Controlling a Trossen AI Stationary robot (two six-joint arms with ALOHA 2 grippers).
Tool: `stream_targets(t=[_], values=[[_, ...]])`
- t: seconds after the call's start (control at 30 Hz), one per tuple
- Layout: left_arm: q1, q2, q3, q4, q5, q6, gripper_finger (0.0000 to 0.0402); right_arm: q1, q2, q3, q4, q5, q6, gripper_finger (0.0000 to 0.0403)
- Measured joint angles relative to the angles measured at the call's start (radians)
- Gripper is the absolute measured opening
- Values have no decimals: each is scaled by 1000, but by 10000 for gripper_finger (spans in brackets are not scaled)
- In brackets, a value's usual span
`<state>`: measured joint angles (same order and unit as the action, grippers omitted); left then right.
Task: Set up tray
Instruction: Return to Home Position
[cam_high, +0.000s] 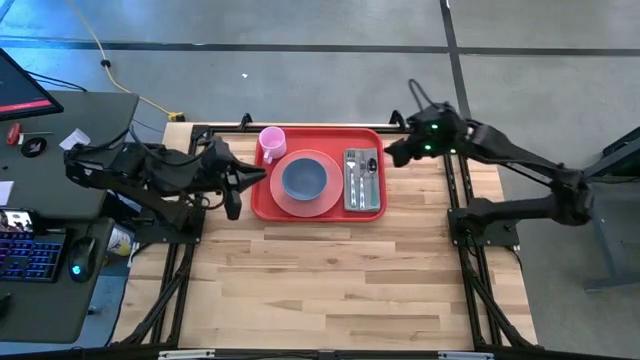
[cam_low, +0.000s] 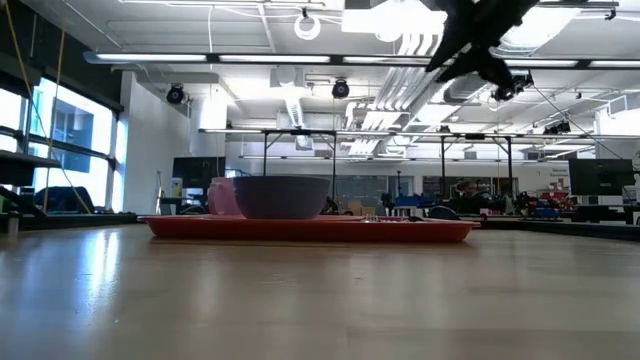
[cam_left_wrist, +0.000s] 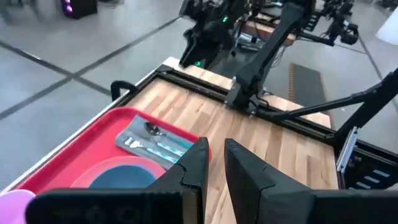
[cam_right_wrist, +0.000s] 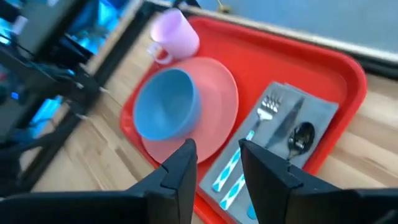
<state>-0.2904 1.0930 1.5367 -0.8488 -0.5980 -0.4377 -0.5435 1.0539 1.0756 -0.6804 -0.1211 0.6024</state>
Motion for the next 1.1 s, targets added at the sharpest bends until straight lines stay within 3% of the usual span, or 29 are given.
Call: stream_targets(t=[0.2, 0.33, 0.43, 0.57, 0.77, 1.1], values=[[106, -152, -263, 186, 125, -17, 86, 5, -136, -7, -12, -48, 5, 77], [160, -300, -504, 481, 246, -23, 54, 22, -239, -88, 136, -106, 61, 11], [204, -393, -677, 694, 315, -63, 22, 38, -322, -194, 262, -151, 168, 17], [234, -482, -865, 836, 335, -196, 28, 83, -439, -394, 501, -152, 327, 4], [231, -558, -1061, 944, 409, -308, 22, 182, -589, -702, 879, -34, 553, 2], [231, -679, -1328, 1099, 434, -498, 22, 406, -652, -967, 1140, 218, 650, 1]])
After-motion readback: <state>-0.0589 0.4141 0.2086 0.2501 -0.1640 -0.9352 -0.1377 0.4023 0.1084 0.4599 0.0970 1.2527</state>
